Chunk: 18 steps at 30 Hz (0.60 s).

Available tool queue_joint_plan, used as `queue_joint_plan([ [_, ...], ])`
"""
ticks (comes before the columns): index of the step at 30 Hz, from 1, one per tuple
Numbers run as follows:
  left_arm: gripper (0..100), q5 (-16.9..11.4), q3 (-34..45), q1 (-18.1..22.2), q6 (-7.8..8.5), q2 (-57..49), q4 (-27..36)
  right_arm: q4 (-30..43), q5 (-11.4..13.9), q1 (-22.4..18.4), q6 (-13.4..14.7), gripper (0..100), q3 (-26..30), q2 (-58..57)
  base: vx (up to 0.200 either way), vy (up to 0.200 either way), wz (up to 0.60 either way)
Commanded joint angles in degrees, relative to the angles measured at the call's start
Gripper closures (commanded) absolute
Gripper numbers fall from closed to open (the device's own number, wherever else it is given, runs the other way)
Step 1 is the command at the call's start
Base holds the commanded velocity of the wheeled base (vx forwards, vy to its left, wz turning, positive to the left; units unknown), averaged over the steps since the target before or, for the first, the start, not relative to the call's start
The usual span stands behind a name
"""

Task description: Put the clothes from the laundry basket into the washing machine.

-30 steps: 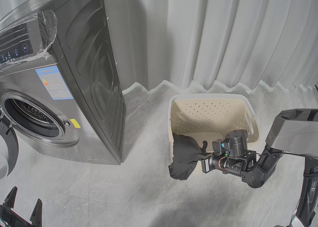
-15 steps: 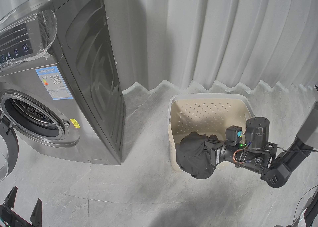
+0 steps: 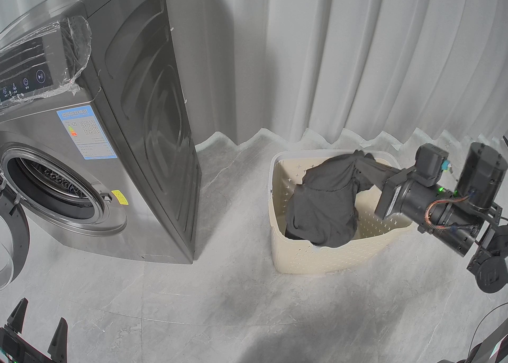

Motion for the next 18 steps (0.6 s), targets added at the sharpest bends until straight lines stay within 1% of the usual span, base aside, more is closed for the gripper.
queue_joint_plan([
  [1,0,-0.11,1.01,0.02,0.25,-0.93,-0.01,-1.03,0.02,-0.03,0.13,100,0.20,-6.86,0.000,0.000,0.00],
  [3,0,-0.20,1.01,0.02,0.34,-0.93,-0.01,-1.20,-0.07,-0.03,0.13,100,0.20,-8.53,0.000,0.000,0.00],
  [5,0,-0.29,1.01,0.02,0.51,-0.93,-0.01,-0.68,-0.07,-0.03,-0.49,100,-0.51,-9.67,0.000,0.000,0.00],
  [7,0,-0.20,1.01,0.02,0.16,-0.93,-0.01,-0.68,-0.33,-0.03,-1.01,100,-0.77,-10.02,0.000,0.000,0.00],
  [10,0,-0.38,1.01,0.02,0.16,-0.93,-0.01,0.20,-0.33,-0.12,-1.37,100,-0.51,-11.52,0.000,0.000,0.00],
  [13,0,-0.29,0.92,0.02,-0.28,-0.93,-0.01,0.82,-0.51,-0.21,-1.37,100,-0.33,-12.04,-0.200,0.000,0.00],
  [16,0,-0.38,0.92,0.02,-0.19,-0.93,-0.01,1.70,-0.51,-0.30,-1.37,100,-0.77,-13.45,-0.200,0.000,0.00],
  [18,0,-0.38,0.92,0.02,-0.02,-0.93,-0.01,2.58,-0.59,-0.30,-1.37,100,-0.77,-13.98,0.000,0.000,0.00],
])
